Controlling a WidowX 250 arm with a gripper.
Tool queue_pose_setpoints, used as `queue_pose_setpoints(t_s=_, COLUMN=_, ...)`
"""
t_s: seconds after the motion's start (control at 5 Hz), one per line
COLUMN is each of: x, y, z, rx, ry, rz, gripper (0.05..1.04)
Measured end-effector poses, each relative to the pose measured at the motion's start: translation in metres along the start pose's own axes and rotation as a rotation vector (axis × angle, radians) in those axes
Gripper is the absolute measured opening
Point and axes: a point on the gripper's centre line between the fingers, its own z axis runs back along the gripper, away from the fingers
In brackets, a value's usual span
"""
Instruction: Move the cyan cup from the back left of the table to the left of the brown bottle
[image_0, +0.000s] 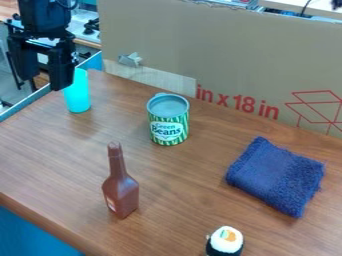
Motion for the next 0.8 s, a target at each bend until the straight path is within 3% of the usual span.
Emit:
queue_pose_setpoints(t_s=0.2, x=0.000, y=-0.001, z=-0.009, rx=-0.013, ry=0.029, rz=-0.002, gripper=1.003)
queue_pose_setpoints(t_s=0.6, x=0.038, y=0.025, z=-0.008, rx=0.005, ry=-0.037, rz=0.130, gripper=1.003)
queue_pose_setpoints(t_s=0.8, x=0.059, y=0.050, z=-0.023, rx=-0.003, ry=0.005, rz=0.212, gripper=1.003)
